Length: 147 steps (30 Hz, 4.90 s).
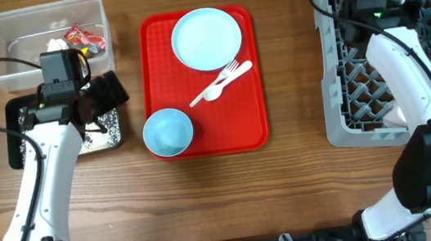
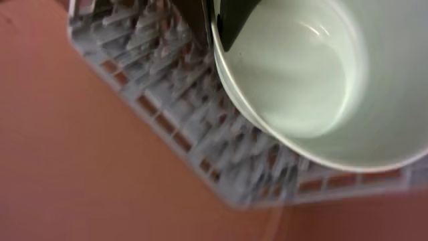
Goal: Sort waste into correct bins and load items into the dishwasher rack
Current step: 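Carry the green bowl right into the dish rack, then lower the green bowl into the rack's upper area and release, then move the right gripper back over the red tray to the light blue bowl, then grasp the light blue bowl rim with the right gripper and lift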
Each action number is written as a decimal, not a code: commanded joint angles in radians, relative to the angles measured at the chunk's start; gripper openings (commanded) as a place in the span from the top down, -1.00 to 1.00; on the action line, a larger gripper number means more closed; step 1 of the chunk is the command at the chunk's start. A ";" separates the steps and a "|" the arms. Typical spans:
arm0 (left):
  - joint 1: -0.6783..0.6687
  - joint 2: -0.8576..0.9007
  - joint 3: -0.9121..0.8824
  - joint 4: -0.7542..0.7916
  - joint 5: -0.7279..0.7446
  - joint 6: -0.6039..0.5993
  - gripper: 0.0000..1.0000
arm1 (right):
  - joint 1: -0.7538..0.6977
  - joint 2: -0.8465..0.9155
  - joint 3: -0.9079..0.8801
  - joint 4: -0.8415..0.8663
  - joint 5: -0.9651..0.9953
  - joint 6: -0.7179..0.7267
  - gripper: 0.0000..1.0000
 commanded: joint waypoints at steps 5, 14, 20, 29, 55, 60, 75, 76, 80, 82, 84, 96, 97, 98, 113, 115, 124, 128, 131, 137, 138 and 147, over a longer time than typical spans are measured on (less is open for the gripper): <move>0.005 0.010 0.001 -0.001 0.010 -0.010 -1.00 | 0.007 0.060 0.014 0.476 0.044 -0.677 0.92; 0.005 0.010 0.001 -0.001 0.010 -0.010 -1.00 | 0.024 0.193 0.014 0.512 -0.002 -0.863 0.91; 0.005 0.010 0.001 -0.001 0.010 -0.009 -1.00 | 0.037 0.258 0.014 0.511 0.000 -0.896 0.91; 0.005 0.010 0.001 -0.001 0.010 -0.009 -1.00 | 0.032 0.299 0.013 0.566 0.074 -0.949 0.91; 0.005 0.010 0.001 0.000 0.010 -0.009 -1.00 | 0.185 0.317 0.013 0.588 0.080 -0.946 -0.08; 0.005 0.010 0.001 0.000 0.010 -0.009 -1.00 | 0.210 0.317 0.013 0.686 0.103 -0.980 -0.24; 0.005 0.010 0.001 -0.001 0.010 -0.009 -1.00 | 0.238 0.317 0.013 0.600 0.147 -0.892 -0.31; 0.005 0.010 0.001 -0.001 0.010 -0.009 -1.00 | 0.238 0.317 0.013 0.579 0.147 -0.874 -0.31; 0.005 0.010 0.001 0.000 0.010 -0.009 -1.00 | 0.238 0.317 0.013 0.551 0.165 -0.837 -0.31; 0.005 0.010 0.001 0.000 0.010 -0.009 -1.00 | 0.239 0.316 0.013 0.565 0.179 -0.839 -0.32; 0.005 0.010 0.001 0.000 0.010 -0.009 -1.00 | 0.240 0.314 0.013 0.618 0.215 -0.841 -0.34; 0.005 0.018 0.001 0.007 0.010 -0.010 -1.00 | 0.319 0.253 0.014 0.908 0.257 -1.028 -0.49; 0.005 0.018 0.001 0.007 0.010 -0.010 -1.00 | 0.335 0.253 0.014 0.872 0.241 -0.996 -0.49; 0.005 0.018 0.001 0.007 0.010 -0.010 -1.00 | 0.344 0.253 0.014 0.837 0.223 -0.970 -0.49; 0.005 0.018 0.001 -0.004 0.010 -0.009 -1.00 | 0.545 0.127 0.042 0.101 -0.544 -0.199 -0.55; 0.005 0.018 0.001 -0.004 0.010 -0.009 -1.00 | 0.546 0.068 0.061 0.030 -0.876 -0.098 -0.53; 0.034 0.018 0.001 0.000 0.010 -0.010 -1.00 | 0.596 0.083 0.059 -0.121 -1.345 0.330 -0.28; 0.091 0.018 0.001 -0.001 0.010 -0.011 -1.00 | 0.654 0.122 0.059 -0.169 -1.338 0.342 -0.15; 0.141 0.018 0.001 -0.002 0.020 -0.032 -1.00 | 0.699 0.146 0.059 -0.190 -1.300 0.399 -0.06; 0.196 0.018 0.001 -0.012 0.055 -0.032 -1.00 | 0.764 0.233 0.058 -0.246 -1.188 0.491 -0.03; 0.196 0.018 0.001 -0.013 0.054 -0.032 -1.00 | 0.770 0.249 0.058 -0.261 -1.175 0.512 -0.03; 0.196 0.018 0.001 -0.035 0.055 -0.032 -1.00 | 0.766 0.282 0.058 -0.283 -1.151 0.574 0.41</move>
